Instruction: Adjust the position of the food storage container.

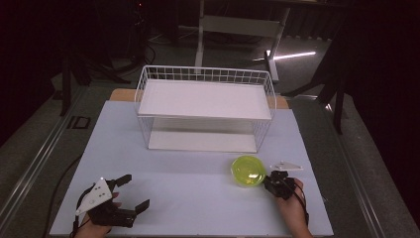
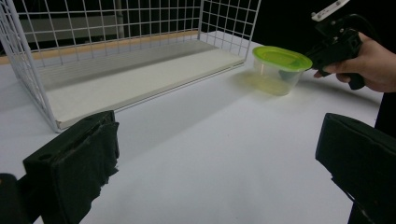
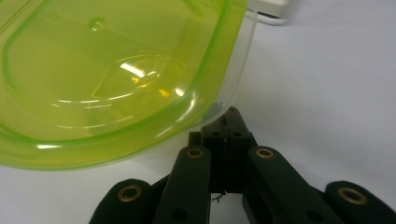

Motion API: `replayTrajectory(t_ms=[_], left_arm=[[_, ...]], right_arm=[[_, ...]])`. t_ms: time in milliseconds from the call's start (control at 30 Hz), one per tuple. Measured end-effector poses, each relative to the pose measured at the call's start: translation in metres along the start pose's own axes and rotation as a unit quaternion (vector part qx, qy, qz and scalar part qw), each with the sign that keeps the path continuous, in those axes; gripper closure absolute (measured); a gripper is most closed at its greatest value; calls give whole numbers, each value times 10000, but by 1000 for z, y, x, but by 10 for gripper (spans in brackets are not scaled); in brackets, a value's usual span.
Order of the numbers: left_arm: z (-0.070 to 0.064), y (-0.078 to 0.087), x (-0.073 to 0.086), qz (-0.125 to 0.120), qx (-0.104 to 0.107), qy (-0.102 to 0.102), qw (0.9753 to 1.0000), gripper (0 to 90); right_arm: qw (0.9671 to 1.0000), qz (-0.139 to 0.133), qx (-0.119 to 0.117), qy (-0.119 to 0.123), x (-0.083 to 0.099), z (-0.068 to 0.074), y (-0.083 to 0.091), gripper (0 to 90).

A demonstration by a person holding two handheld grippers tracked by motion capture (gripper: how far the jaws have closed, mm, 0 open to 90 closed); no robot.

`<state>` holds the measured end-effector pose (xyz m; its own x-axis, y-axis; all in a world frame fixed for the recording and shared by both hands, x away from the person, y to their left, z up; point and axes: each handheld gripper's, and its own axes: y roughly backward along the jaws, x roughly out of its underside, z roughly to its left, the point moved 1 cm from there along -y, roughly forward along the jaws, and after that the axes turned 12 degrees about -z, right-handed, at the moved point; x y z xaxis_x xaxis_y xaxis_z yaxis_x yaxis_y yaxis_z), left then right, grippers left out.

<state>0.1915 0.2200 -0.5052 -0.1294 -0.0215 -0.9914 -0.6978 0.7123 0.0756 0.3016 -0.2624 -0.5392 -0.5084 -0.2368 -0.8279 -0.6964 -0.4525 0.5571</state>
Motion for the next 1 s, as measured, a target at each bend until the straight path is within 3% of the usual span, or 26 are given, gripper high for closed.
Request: replayTrajectory(t_ms=[533,767,1000], left_arm=[[1,1,0,-14,26,-1,10000,5],[0,1,0,11,22,-8,10000,5],[-1,-1,1,44,48,-24,10000,5]], right_arm=[[9980,138,-614,89,-21,52,-36,900],[9981,35,-619,-21,-22,48,-28,900],[9966,83,-815,75,-23,63,-32,900]])
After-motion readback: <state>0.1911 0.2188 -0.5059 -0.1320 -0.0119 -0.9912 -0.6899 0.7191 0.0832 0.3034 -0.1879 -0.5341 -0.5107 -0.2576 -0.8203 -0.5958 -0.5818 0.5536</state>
